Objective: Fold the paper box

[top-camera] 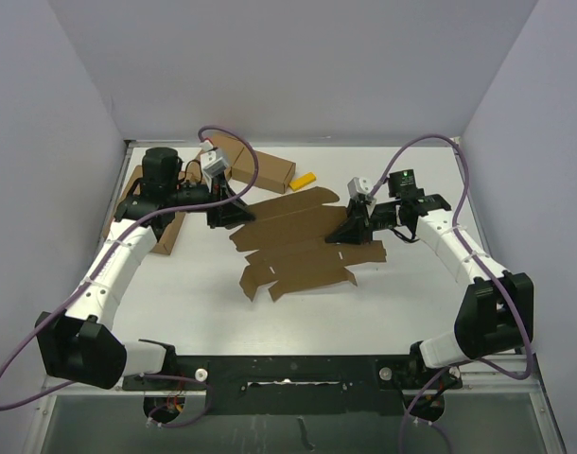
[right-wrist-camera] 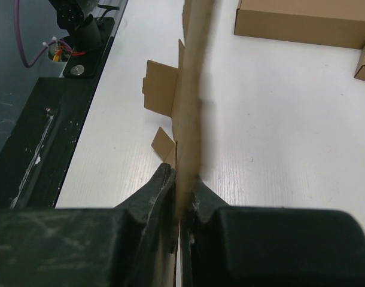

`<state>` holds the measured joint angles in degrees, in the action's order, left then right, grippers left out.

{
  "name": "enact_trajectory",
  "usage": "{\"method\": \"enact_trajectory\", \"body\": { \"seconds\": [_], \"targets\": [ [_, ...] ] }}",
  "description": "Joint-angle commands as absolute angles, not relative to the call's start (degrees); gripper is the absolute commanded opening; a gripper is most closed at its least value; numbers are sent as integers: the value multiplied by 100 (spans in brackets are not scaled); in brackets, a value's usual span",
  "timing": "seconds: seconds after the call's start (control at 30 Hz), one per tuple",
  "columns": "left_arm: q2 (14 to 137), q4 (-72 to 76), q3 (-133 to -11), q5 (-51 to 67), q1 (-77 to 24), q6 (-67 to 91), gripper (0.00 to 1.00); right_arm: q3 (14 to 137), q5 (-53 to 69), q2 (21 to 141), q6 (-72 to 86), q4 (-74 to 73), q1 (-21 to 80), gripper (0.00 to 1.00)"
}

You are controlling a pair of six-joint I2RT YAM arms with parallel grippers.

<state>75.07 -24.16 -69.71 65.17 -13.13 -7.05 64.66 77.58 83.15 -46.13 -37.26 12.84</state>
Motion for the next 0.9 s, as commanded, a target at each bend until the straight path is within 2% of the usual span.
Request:
{"method": "enact_trajectory", "body": {
  "seconds": [0.0, 0.13, 0.33, 0.47, 0.73, 0.87],
  "targets": [
    [7552, -2433, -7262, 6743, -1334, -937, 9, 6704, 7910, 8290, -4733, -3716, 1318, 0],
    [7539, -2436, -7242, 6767, -1341, -992, 0, 6731, 7910, 8320, -4786, -3776, 1318, 0],
    [7503, -2297, -7167, 6826, -1336, -906, 0, 6757, 7877, 8365, -4794, -3801, 1321, 0],
    [7447, -2131, -7031, 6736, -1285, -788, 0, 6776, 7822, 8439, -4790, -3831, 1318, 7],
    [7373, -1811, -6717, 6615, -1210, -606, 0, 6846, 7576, 8708, -4665, -3827, 1319, 10],
    [7400, -1798, -6706, 6559, -1188, -602, 0, 6847, 7414, 8812, -4433, -3672, 1326, 17]
  ]
}}
